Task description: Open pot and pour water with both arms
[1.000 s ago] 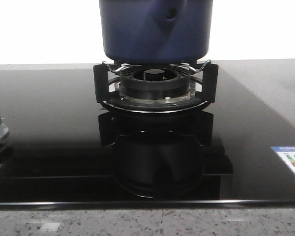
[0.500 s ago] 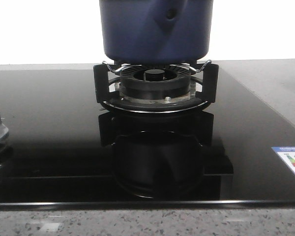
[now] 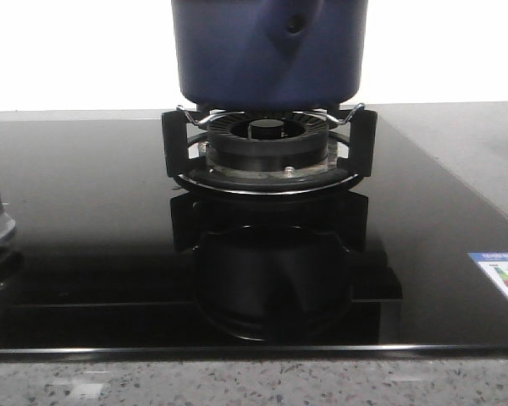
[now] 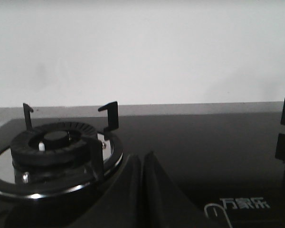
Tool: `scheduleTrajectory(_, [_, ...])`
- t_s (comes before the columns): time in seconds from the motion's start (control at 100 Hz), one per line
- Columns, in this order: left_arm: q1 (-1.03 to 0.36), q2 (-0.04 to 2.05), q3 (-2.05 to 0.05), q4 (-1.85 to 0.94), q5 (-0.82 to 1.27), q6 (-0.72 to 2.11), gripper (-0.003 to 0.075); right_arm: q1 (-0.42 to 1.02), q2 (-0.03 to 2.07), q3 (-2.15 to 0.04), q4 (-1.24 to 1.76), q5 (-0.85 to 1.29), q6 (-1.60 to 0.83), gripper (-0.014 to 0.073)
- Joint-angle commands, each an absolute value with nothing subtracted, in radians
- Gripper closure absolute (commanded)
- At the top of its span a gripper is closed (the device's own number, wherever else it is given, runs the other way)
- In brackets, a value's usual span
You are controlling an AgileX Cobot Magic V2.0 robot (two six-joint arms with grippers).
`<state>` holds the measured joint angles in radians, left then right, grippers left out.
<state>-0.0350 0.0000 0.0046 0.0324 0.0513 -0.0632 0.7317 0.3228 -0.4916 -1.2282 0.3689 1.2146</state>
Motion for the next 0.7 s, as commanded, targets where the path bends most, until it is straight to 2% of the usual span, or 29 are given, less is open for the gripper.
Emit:
scheduleTrajectory(0.0, [-0.031, -0.009, 0.046, 0.023, 0.091, -0.100, 0.0740, 0.732, 0.327, -0.517, -1.264, 0.335, 1.204, 0.0665])
scheduleTrajectory(0.22, [-0.031, -0.035, 0.046, 0.044, 0.283, -0.107, 0.0741, 0.732, 0.327, -0.517, -1.264, 0.335, 1.204, 0.0665])
scheduleTrajectory(0.69, [-0.031, -0.035, 0.046, 0.000, 0.290, -0.107, 0.0740, 0.732, 0.327, -0.517, -1.265, 0.335, 1.204, 0.0665])
